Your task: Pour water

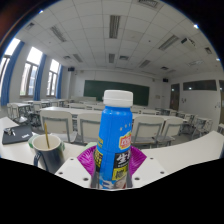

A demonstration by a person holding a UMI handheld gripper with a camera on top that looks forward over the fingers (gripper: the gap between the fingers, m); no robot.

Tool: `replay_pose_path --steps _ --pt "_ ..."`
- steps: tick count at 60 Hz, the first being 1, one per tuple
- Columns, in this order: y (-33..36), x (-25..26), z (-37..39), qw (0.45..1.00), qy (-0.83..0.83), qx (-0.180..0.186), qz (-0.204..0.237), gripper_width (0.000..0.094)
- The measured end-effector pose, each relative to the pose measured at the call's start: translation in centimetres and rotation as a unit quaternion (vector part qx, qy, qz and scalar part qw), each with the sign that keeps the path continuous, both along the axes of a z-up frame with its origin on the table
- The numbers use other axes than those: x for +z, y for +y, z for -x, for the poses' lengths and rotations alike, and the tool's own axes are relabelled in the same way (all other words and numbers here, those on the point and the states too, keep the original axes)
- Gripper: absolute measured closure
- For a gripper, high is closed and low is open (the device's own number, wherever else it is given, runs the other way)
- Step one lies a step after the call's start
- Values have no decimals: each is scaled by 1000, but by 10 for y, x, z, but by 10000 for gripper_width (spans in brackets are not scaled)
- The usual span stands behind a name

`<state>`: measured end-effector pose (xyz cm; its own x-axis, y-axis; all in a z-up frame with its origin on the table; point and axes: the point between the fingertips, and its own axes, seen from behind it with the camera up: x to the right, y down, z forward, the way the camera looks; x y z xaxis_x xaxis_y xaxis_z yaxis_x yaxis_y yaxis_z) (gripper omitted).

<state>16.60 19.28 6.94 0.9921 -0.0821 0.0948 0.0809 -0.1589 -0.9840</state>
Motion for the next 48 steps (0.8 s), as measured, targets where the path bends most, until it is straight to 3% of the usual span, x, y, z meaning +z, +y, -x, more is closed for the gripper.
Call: replay_pose_path --steps 7,11,13,17,19,26,33,38,48 --pt "-15 11 9 1000 9 2 7 491" --pt "-15 22 2 1000 3 1 19 369" --pt "-11 1 9 1000 -2 0 31 316" --pt "-29 -6 7 997 -3 3 71 68" --pt "-36 -8 7 997 -2 4 75 106" --pt "-77 1 16 999 12 4 49 82" --pt "-126 8 45 998 41 36 24 88" --pt "-151 -6 64 996 62 56 30 80" --pt "-184 -24 80 995 76 68 21 78"
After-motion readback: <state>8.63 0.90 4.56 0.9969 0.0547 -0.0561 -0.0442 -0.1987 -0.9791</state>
